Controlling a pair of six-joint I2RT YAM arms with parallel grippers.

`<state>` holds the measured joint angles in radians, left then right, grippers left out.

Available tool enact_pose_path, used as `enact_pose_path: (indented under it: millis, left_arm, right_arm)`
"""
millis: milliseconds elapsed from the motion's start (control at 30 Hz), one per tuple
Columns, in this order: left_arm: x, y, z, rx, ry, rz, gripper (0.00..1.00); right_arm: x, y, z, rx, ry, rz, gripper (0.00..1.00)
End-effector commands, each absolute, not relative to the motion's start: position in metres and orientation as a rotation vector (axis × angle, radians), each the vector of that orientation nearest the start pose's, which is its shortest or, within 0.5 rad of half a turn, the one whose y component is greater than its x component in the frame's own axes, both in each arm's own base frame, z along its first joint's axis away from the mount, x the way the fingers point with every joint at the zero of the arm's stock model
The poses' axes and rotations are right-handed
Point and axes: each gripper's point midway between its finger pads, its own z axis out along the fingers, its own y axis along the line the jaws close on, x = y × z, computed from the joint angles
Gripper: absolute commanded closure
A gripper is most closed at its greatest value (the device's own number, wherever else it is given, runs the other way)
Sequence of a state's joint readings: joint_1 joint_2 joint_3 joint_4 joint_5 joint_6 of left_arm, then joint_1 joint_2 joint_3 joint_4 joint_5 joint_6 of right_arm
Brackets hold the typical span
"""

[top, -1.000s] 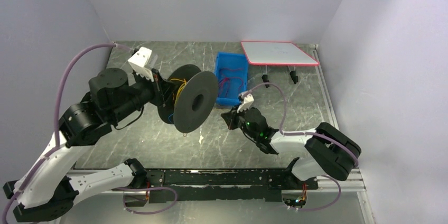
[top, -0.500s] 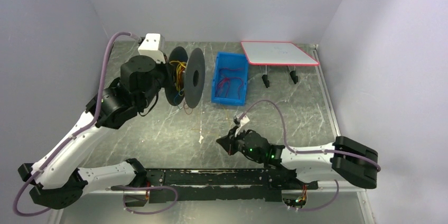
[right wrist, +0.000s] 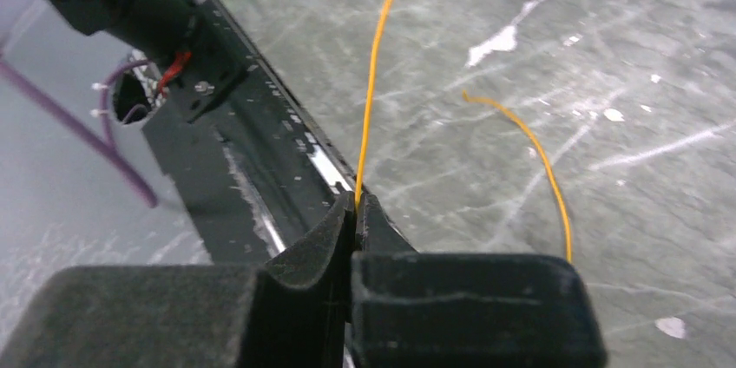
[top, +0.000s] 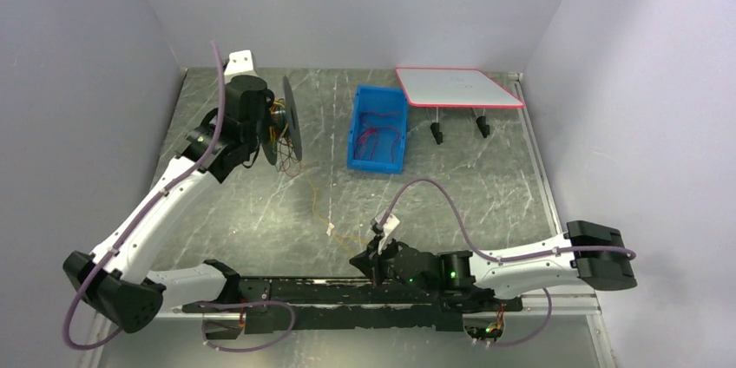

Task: Wrap the cables

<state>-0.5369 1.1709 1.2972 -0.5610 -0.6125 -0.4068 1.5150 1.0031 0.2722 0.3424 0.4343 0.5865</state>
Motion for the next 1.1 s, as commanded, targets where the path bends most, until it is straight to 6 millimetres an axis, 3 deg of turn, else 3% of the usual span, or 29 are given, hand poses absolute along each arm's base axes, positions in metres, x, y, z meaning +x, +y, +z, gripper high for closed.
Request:
enact_pose_path:
  millis: [0, 267, 633, 800, 1067]
  left_arm:
    - [0.364, -0.092, 0.324, -0.403, 1.808, -0.056, 0.93]
    - [0.389, -0.089, 0.307, -0.466, 1.812, -0.027, 0.93]
    - [0.399, -0.09, 0.305, -0.474, 1.799, -0.001, 0.93]
    - [0.399, -0.094, 0.282, -0.453, 1.86, 0.019, 0.93]
    - [0.384, -0.099, 0.246, -0.434, 1.927, 0.058, 0.93]
  right_arm:
    - [0.061, 0.319, 0.114, -0.664, 1.916, 0.919, 1.0]
    - [0.03, 0.35, 0.142, -0.767, 1.85, 0.987, 1.0]
    - [0.019, 0.371, 0.18, -0.832, 1.769, 1.004, 1.0]
    - [0.021, 0.38, 0.216, -0.844, 1.705, 1.0, 1.0]
    - [0.042, 0.382, 0.287, -0.856, 1.619, 0.833, 1.0]
